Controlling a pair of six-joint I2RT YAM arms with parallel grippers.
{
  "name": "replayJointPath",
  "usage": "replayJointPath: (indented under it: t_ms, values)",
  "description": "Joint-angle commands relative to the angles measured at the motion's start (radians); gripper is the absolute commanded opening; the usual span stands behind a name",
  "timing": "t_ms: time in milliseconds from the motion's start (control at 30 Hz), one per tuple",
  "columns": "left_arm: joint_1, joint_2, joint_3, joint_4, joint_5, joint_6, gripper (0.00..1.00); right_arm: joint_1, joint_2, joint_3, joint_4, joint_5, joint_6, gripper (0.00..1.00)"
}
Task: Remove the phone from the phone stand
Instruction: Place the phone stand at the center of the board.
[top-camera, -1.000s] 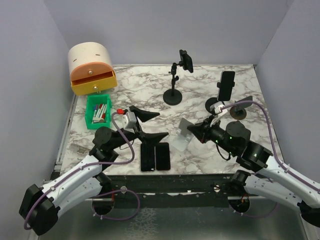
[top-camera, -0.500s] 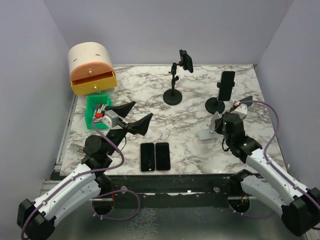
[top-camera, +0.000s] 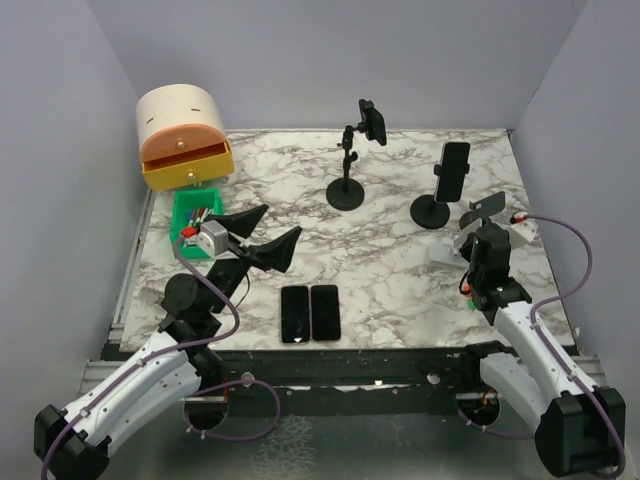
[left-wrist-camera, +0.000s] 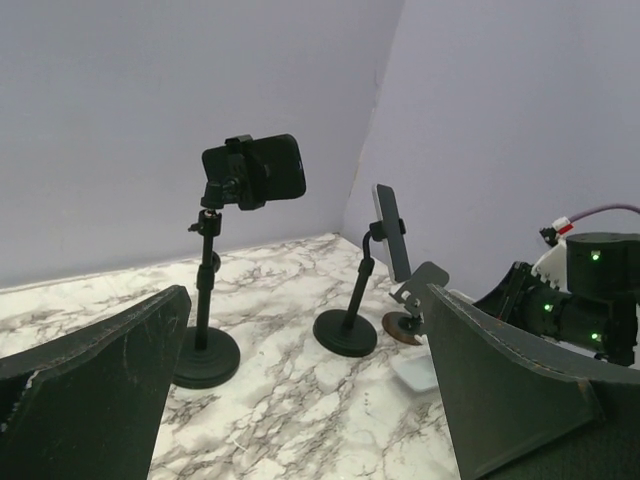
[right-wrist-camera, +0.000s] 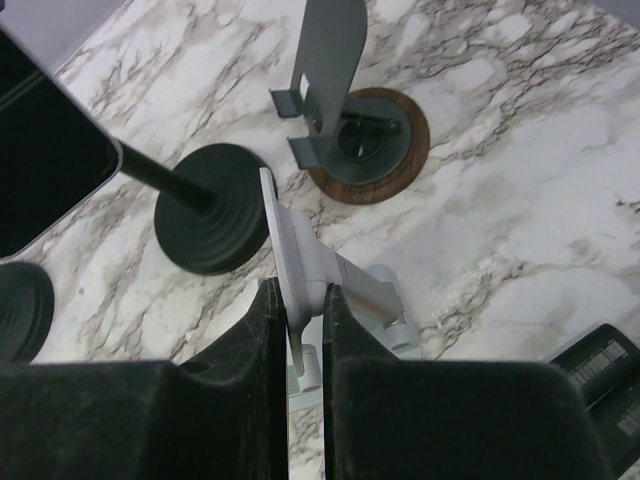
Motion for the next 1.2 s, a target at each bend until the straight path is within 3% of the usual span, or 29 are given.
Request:
replayJointPath:
  t_ms: [0, 233, 900, 967, 1100, 1167]
  values:
    - [-0.002, -0.034, 0.013, -0.007, 0.004, -0.041, 0.99, -0.041, 0.03, -0.044, 0.233, 0.08, -0.067, 0.0]
    - [-0.002, -0.033, 0.017, -0.006, 0.026, -0.064, 0.99, -0.112, 0.083, -0.076, 0.404, 0.051, -0.125, 0.0]
    - [-0.002, -0.011, 0.017, -0.007, 0.044, -0.073, 0.99, -0.186, 0.18, -0.113, 0.369, 0.092, -0.09, 0.01]
    - [-0.003, -0.011, 0.017, -0.007, 0.045, -0.071, 0.99, -0.191, 0.195, -0.111, 0.357, 0.097, -0.082, 0.1]
    - [-0.003, -0.005, 0.018, -0.007, 0.046, -0.074, 0.99, -0.194, 0.209, -0.106, 0.328, 0.097, -0.061, 0.44]
    - [-0.002, 0.0, 0.02, -0.007, 0.052, -0.075, 0.99, -0.195, 0.212, -0.103, 0.317, 0.103, -0.054, 0.54]
